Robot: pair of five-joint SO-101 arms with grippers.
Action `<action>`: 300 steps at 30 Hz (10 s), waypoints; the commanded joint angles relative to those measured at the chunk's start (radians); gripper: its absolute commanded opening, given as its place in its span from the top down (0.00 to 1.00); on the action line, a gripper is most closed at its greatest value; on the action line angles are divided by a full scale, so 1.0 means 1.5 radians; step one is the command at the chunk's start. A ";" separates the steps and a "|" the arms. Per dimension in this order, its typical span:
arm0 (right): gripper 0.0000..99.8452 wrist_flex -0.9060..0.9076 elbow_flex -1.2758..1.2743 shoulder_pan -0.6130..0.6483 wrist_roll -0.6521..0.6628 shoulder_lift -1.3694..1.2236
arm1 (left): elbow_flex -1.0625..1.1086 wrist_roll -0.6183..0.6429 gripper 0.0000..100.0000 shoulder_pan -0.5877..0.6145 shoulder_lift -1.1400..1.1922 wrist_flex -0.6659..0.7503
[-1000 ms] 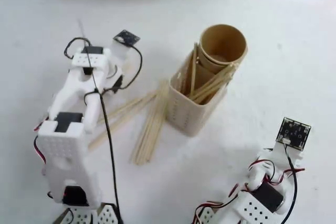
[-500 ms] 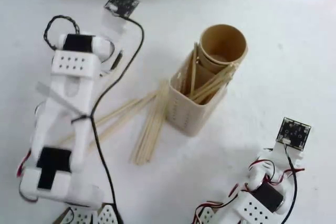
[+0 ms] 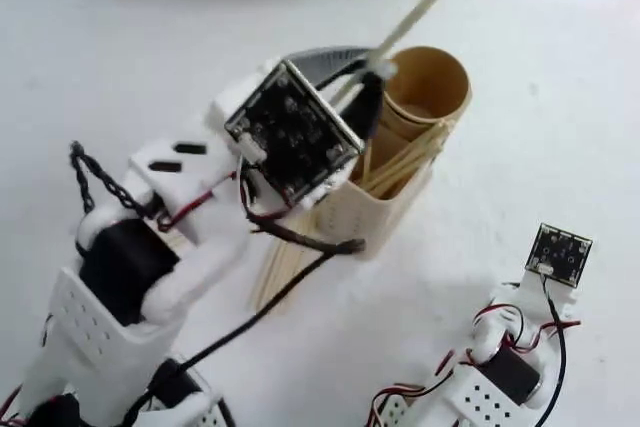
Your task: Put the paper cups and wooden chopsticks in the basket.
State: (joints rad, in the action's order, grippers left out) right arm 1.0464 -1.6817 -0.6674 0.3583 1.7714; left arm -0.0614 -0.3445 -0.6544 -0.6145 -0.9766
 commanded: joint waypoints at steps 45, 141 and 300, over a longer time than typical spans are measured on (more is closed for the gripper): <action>0.98 0.002 -0.007 -0.002 0.005 -0.003 | 0.007 -0.122 0.90 0.585 0.510 -0.042; 0.98 0.001 -0.007 0.001 0.005 -0.003 | -0.117 0.138 0.97 -0.006 0.198 0.101; 0.98 0.002 -0.007 -0.003 0.005 -0.003 | 0.083 0.071 0.98 0.372 0.115 0.017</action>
State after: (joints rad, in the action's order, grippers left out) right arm 1.0464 -1.6817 -0.6659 0.3583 1.7714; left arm 0.1488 -0.2969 -0.0698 -0.3844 -1.0303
